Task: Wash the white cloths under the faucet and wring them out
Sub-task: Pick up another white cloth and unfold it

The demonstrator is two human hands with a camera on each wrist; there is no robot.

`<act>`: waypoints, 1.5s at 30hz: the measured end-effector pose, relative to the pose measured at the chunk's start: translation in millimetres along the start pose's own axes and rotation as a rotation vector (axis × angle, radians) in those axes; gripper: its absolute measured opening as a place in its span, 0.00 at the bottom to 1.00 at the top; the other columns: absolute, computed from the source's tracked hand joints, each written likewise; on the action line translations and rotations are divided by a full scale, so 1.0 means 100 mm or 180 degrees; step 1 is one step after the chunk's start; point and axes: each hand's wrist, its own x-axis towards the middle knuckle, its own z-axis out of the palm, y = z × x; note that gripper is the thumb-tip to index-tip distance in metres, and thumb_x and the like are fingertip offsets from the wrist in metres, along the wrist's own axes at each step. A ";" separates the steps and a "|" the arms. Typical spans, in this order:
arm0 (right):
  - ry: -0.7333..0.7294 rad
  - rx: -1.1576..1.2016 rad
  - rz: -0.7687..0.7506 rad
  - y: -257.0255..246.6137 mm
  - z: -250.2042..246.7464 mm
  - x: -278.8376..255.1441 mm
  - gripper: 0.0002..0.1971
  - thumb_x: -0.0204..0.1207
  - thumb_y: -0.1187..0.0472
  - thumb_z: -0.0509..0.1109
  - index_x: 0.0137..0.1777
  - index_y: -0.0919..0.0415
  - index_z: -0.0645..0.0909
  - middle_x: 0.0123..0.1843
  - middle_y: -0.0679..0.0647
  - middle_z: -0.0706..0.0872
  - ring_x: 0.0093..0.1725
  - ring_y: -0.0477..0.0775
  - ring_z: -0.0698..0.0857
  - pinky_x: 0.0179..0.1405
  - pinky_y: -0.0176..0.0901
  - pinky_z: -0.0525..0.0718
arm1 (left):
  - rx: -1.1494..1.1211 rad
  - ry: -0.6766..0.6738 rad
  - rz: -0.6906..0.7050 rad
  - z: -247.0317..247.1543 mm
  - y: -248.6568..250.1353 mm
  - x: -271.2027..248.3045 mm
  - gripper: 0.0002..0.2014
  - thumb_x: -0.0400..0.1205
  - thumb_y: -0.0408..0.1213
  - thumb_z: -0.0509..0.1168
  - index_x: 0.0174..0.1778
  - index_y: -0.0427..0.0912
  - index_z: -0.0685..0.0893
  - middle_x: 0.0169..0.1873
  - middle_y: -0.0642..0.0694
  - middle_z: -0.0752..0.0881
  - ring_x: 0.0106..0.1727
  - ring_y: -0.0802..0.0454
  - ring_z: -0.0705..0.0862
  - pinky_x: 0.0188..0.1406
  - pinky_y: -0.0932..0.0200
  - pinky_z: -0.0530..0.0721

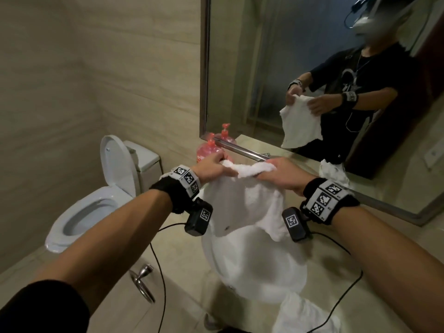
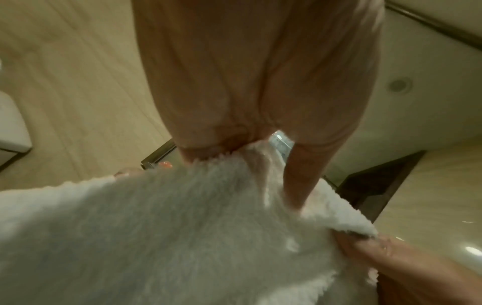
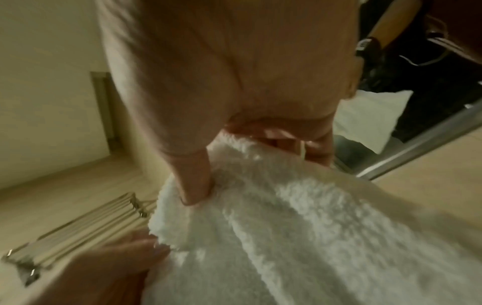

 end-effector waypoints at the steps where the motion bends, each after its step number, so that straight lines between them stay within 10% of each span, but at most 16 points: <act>1: 0.0041 0.0067 0.0022 0.00 0.03 0.01 0.12 0.73 0.52 0.79 0.53 0.55 0.91 0.48 0.55 0.94 0.51 0.58 0.92 0.52 0.56 0.90 | 0.0106 -0.0075 0.0037 -0.03 0.01 -0.01 0.21 0.76 0.32 0.74 0.64 0.34 0.80 0.52 0.42 0.84 0.53 0.45 0.82 0.53 0.54 0.83; 9: 0.1134 0.1497 0.0360 0.06 0.18 0.06 0.07 0.82 0.61 0.69 0.55 0.58 0.88 0.54 0.58 0.92 0.54 0.57 0.90 0.51 0.50 0.88 | 0.0571 -0.0628 -0.0331 -0.19 -0.22 -0.10 0.29 0.81 0.58 0.66 0.61 0.33 0.85 0.58 0.33 0.87 0.58 0.32 0.86 0.64 0.33 0.83; 17: 0.1294 0.1362 0.0193 -0.12 0.72 -0.02 0.17 0.77 0.41 0.74 0.49 0.55 0.88 0.42 0.48 0.94 0.41 0.44 0.92 0.39 0.42 0.88 | -0.1307 0.0368 -0.0309 0.17 0.07 -0.02 0.22 0.87 0.57 0.57 0.62 0.43 0.83 0.54 0.38 0.89 0.56 0.38 0.88 0.62 0.41 0.85; 24: 0.1866 0.1204 0.0627 -0.28 0.75 0.03 0.28 0.85 0.34 0.59 0.44 0.59 0.84 0.44 0.54 0.92 0.44 0.54 0.90 0.43 0.45 0.86 | 0.0855 0.0198 0.0254 0.52 0.32 -0.08 0.18 0.92 0.44 0.47 0.62 0.37 0.78 0.58 0.33 0.84 0.57 0.38 0.84 0.63 0.41 0.81; 27: 0.1812 0.1079 0.0373 -0.27 0.91 -0.02 0.29 0.84 0.33 0.58 0.37 0.56 0.82 0.29 0.47 0.87 0.27 0.40 0.86 0.21 0.29 0.76 | 0.0895 0.0285 0.0265 0.45 0.34 0.00 0.18 0.92 0.44 0.47 0.45 0.42 0.78 0.52 0.34 0.84 0.57 0.35 0.85 0.64 0.42 0.82; 34: 0.1052 0.0573 0.0347 -0.07 0.53 -0.04 0.11 0.82 0.57 0.68 0.61 0.58 0.85 0.54 0.55 0.90 0.53 0.56 0.88 0.49 0.47 0.86 | 0.0544 -0.0120 -0.0058 0.30 0.24 -0.05 0.26 0.80 0.60 0.63 0.63 0.43 0.85 0.68 0.40 0.82 0.68 0.43 0.80 0.76 0.44 0.73; 37: 0.0542 0.1160 0.0085 -0.04 0.40 -0.08 0.32 0.69 0.65 0.81 0.73 0.53 0.75 0.61 0.53 0.87 0.57 0.54 0.88 0.56 0.53 0.90 | 0.0668 -0.0292 -0.0042 0.11 0.22 -0.05 0.37 0.62 0.61 0.73 0.63 0.42 0.84 0.61 0.42 0.87 0.62 0.43 0.85 0.70 0.41 0.79; 41: -0.0109 -0.0482 -0.0192 -0.05 0.25 -0.05 0.21 0.69 0.50 0.84 0.59 0.52 0.83 0.50 0.46 0.88 0.47 0.51 0.88 0.39 0.42 0.83 | 0.2200 -0.0635 0.0099 -0.01 0.10 -0.09 0.42 0.55 0.55 0.84 0.62 0.45 0.77 0.51 0.48 0.88 0.52 0.47 0.87 0.54 0.47 0.88; 45: 0.0010 -0.1376 -0.0515 -0.01 0.17 0.01 0.13 0.78 0.44 0.75 0.48 0.49 0.77 0.43 0.40 0.79 0.42 0.47 0.79 0.33 0.38 0.67 | 0.3258 -0.0711 0.0059 -0.07 -0.05 -0.08 0.27 0.74 0.44 0.78 0.66 0.44 0.76 0.53 0.45 0.84 0.53 0.43 0.82 0.56 0.50 0.81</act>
